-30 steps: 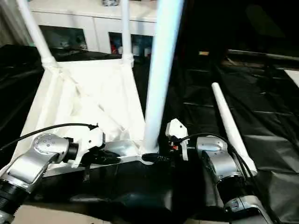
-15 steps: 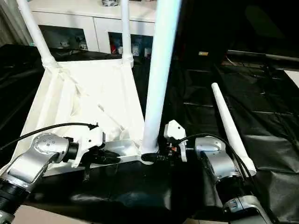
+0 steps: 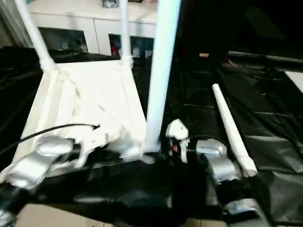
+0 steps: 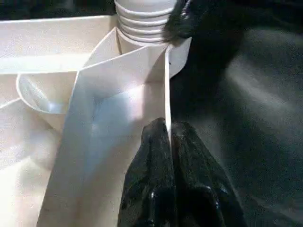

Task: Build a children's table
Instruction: Rotate leg to tighten

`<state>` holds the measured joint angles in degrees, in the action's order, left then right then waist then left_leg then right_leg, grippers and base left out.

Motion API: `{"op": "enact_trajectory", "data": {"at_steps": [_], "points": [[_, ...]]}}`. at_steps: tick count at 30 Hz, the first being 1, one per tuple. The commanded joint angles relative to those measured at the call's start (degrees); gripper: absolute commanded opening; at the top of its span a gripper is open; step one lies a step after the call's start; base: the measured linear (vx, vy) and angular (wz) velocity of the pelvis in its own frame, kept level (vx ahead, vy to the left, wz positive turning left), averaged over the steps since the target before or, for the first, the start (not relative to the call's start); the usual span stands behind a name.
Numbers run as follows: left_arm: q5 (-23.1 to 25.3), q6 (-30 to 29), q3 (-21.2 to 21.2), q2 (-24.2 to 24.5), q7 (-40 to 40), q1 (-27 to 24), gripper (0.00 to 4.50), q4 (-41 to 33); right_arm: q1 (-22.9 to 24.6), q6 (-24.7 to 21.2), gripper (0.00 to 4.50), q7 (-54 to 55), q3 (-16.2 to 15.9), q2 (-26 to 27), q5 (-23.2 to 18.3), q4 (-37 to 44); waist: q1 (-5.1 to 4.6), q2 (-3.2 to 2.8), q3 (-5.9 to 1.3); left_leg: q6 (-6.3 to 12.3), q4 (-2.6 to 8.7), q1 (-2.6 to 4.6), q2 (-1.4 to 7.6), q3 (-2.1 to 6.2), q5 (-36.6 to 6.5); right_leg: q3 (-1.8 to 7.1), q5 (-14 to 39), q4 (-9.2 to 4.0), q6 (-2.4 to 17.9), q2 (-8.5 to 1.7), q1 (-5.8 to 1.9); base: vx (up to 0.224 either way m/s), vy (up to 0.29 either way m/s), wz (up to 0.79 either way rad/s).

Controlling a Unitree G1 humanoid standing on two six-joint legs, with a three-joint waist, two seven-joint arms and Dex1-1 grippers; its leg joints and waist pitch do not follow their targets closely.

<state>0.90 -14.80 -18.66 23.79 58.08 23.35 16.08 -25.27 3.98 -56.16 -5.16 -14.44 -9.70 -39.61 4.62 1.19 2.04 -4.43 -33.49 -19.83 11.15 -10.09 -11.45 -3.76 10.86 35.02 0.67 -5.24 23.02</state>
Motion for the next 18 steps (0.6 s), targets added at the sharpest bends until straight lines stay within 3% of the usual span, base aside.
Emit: {"op": "enact_trajectory", "data": {"at_steps": [1,4,5,6,8,9,10,11,12,14,16,18], "points": [[1.73,-3.37,-1.16,-4.2,-6.08,0.0,0.0,4.03,-0.71,-0.42,2.67,13.57,2.1,3.86,0.89,-3.96,-0.17,-0.01,-2.0,-0.36,4.79,0.15,1.73,0.64,-17.43,2.34,26.12,-5.76,7.92,-3.11,-2.09,-0.052,-0.006,-0.01],[2.07,-4.59,-0.73,-7.77,-10.38,1.2,0.0,6.24,-1.28,-0.81,2.67,23.13,3.63,7.35,1.46,-6.58,-1.0,0.06,-1.78,-1.03,4.88,0.27,1.38,1.17,-20.66,1.88,34.31,-6.72,4.52,-3.24,-1.66,-0.034,-0.003,-0.01],[2.21,-5.15,-0.1,-10.88,-14.03,2.5,0.0,8.84,-2.37,-0.82,2.67,31.87,4.64,10.18,2.76,-9.48,-1.27,0.09,-1.76,-1.1,4.87,0.23,1.32,1.24,-21.26,1.8,35.51,-6.9,3.93,-3.24,-1.58,0.0,0.0,0.0],[2.4,-5.09,0.23,-12.47,-16.02,3.28,0.0,10.38,-2.98,-0.88,2.67,35.86,5.08,11.38,3.51,-10.88,-1.57,-0.32,-1.65,-1.46,4.73,0.66,1.15,1.37,-22.73,1.54,37.97,-7.48,2.95,-3.21,-1.09,0.0,0.0,0.0],[2.6,-5.28,0.86,-14.86,-19.23,4.64,0.0,12.99,-4.1,-0.84,2.67,41.09,5.94,13.24,3.78,-13.04,-2.03,-0.23,-1.54,-1.38,4.71,0.84,0.89,1.57,-24.65,1.13,39.65,-7.94,1.88,-3.07,-0.94,0.0,0.0,0.0],[3.2,-4.88,1.68,-17.64,-23.79,6.46,0.0,16.34,-5.6,-0.1,2.67,46.57,6.36,15.3,4.49,-15.3,-2.4,-0.28,-1.66,-1.28,5.01,0.39,0.96,1.78,-25.29,0.81,38.8,-7.94,1.36,-3.05,-1.41,0.0,0.0,0.0],[3.19,-4.69,2.04,-18.39,-24.95,7.0,0.0,17.27,-6.07,0.28,2.67,47.75,6.54,15.89,4.48,-15.9,-2.39,-0.4,-1.8,-1.34,4.97,0.72,0.93,1.84,-25.52,0.6,38.63,-8.12,1.21,-3.03,-1.33,0.0,0.0,0.0],[3.22,-4.43,2.7,-19.79,-27.0,8.04,0.0,19.04,-7.09,1.12,2.67,50.14,7.06,17.1,4.34,-17.16,-2.35,-0.57,-1.81,-1.01,4.94,1.57,0.97,1.69,-26.9,0.47,37.71,-8.57,1.33,-2.87,-0.76,0.0,0.0,0.0],[3.24,-4.32,3.27,-20.94,-28.53,8.95,0.0,20.54,-8.08,1.93,2.67,52.21,7.71,18.18,4.04,-18.35,-2.52,-0.42,-1.74,-0.46,4.92,1.89,0.9,1.57,-27.98,0.23,36.87,-8.97,1.61,-2.79,-0.63,0.0,0.0,0.0],[4.23,-2.97,2.73,-21.6,-29.69,10.15,0.0,22.12,-9.59,3.48,2.67,54.65,7.31,19.27,5.01,-19.86,-2.78,-0.77,-1.47,-0.06,5.07,2.39,0.91,1.75,-31.08,-0.64,37.35,-9.7,1.03,-2.59,-0.6,-0.035,0.05,0.02],[4.65,-1.96,2.24,-21.86,-29.12,10.74,0.0,22.73,-10.6,4.26,2.67,55.57,6.64,19.81,6.09,-20.72,-3.05,-1.18,-1.59,0.11,5.61,2.03,1.15,2.12,-32.67,-1.01,35.55,-9.65,0.93,-2.84,-1.4,-0.008,0.055,-0.02],[4.77,-1.39,2.04,-22.03,-27.87,11.03,0.0,22.98,-11.33,4.74,2.67,56.72,6.0,19.91,7.49,-21.43,-3.16,-1.0,-1.64,0.3,6.0,1.77,1.35,2.07,-32.48,-1.13,33.3,-9.56,1.61,-3.29,-1.78,0.001,0.028,-0.02]]}}
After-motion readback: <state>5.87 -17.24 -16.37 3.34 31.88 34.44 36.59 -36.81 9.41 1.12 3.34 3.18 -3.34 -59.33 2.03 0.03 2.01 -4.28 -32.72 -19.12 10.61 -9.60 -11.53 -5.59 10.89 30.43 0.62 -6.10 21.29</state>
